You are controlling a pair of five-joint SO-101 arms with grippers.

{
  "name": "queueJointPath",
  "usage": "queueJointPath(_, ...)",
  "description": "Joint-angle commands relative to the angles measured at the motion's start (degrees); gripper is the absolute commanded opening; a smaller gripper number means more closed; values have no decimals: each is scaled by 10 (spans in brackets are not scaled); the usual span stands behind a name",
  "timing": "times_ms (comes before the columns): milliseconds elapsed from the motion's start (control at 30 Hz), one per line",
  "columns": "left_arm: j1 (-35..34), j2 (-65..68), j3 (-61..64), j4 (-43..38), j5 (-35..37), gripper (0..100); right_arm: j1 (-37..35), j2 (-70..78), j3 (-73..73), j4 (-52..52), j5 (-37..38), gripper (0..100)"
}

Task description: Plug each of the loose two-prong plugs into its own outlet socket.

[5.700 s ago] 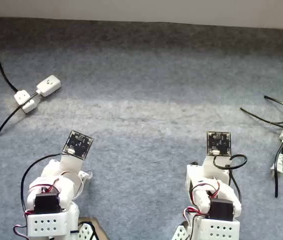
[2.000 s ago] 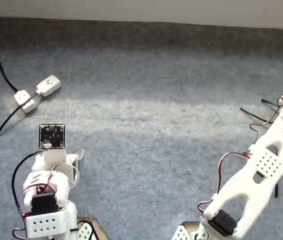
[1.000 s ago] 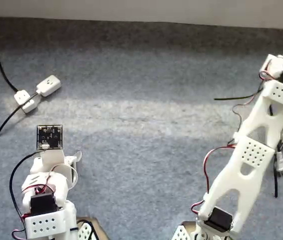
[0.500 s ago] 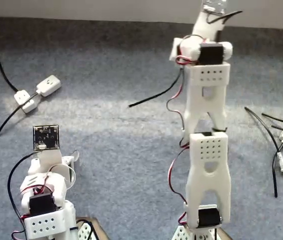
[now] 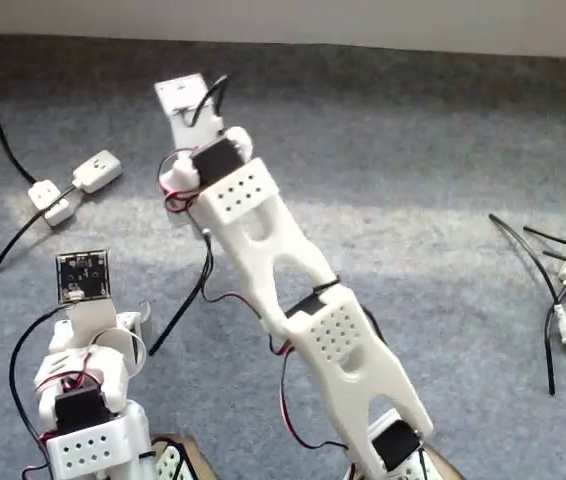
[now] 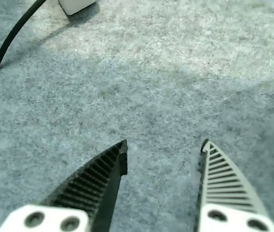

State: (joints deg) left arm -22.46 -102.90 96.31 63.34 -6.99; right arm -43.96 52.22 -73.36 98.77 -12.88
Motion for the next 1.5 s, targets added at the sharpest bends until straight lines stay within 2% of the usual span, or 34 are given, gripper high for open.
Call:
queueJointPath(0,-46,-1,7,-26,4,245,-36,-43,45,22,0,36)
queueJointPath(100,-58,-1,7,-32,4,245,-37,-43,101,21,1,41)
queueJointPath(267,-58,-1,7,-30,4,245,18,-42,138,21,1,51)
queueJointPath(433,-57,-1,7,-29,4,245,73,-42,187,21,6,211)
queueJointPath(567,-57,-1,7,-29,4,245,103,-42,196,21,103,252)
queueJointPath(733,-57,-1,7,-29,4,245,178,-46,196,22,117,252)
queueJointPath(833,-57,-1,7,-29,4,245,237,-50,189,22,122,252)
queueJointPath(1033,-57,-1,7,-29,4,245,362,-116,146,23,184,252)
queueJointPath(1233,-57,-1,7,-29,4,245,560,-221,145,22,192,252)
queueJointPath(1467,-57,-1,7,-29,4,245,778,-218,146,22,311,252)
